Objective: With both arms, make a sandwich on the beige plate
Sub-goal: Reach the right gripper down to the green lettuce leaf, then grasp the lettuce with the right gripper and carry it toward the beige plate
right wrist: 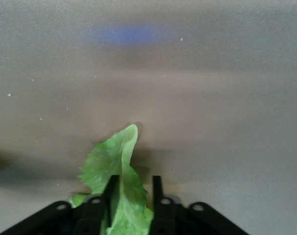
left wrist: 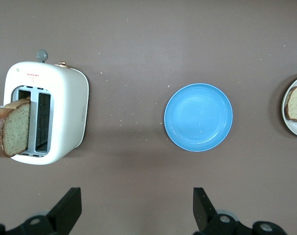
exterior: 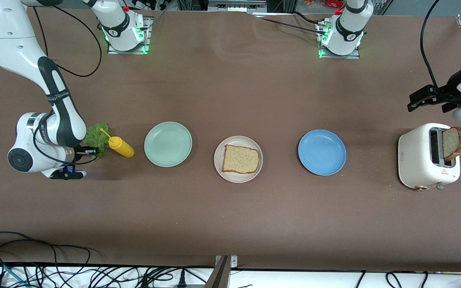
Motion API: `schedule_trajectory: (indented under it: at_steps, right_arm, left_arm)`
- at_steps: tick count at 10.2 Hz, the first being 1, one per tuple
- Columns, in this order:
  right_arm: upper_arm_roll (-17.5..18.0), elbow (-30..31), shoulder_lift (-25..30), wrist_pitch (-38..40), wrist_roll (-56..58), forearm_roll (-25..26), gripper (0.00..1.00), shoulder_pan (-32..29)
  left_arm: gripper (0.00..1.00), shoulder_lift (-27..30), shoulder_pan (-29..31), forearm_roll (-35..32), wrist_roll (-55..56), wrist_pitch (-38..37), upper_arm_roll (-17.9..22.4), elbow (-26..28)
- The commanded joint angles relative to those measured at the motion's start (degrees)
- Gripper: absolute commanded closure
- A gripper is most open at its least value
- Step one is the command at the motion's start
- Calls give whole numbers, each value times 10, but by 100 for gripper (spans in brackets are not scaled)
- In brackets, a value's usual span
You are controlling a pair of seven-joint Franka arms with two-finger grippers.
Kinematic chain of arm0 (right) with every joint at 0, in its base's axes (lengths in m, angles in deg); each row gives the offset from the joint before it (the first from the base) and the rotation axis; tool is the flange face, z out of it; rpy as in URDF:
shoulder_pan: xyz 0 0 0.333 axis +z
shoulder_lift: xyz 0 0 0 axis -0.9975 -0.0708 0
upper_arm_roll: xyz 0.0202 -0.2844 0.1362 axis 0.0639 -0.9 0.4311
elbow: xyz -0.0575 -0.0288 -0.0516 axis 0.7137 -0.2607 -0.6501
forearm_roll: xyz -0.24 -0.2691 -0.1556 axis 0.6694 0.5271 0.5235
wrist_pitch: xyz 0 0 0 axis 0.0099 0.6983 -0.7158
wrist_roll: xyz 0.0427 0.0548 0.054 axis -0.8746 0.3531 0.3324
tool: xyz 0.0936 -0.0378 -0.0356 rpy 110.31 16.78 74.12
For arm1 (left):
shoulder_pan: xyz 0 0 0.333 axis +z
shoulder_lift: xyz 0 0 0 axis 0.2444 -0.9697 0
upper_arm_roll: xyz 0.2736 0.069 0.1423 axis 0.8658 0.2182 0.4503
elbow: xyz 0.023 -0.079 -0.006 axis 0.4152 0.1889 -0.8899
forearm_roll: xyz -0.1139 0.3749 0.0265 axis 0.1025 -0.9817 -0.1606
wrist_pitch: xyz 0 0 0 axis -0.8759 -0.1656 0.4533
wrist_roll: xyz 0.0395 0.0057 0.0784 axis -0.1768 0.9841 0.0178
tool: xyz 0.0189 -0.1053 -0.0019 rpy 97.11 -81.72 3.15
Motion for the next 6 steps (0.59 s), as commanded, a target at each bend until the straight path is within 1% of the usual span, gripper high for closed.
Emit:
schedule_trajectory:
  at_steps: [1,2,4,6]
  right_arm:
    - [5,-18,0,28,6,8,100,-3]
    - [6,-40,4,53,8,8,100,-2]
    - [8,-121,8,146,8,6,100,1]
    - [12,-183,20,223,11,4,100,1]
  left_arm:
    - [0,-1,2,-20,-2,3,-4,-5]
    - [0,-1,2,-20,-2,3,-4,-5]
    - [0,-2,2,-20,-2,3,-4,-5]
    - [0,-3,2,-21,-2,3,-4,-5]
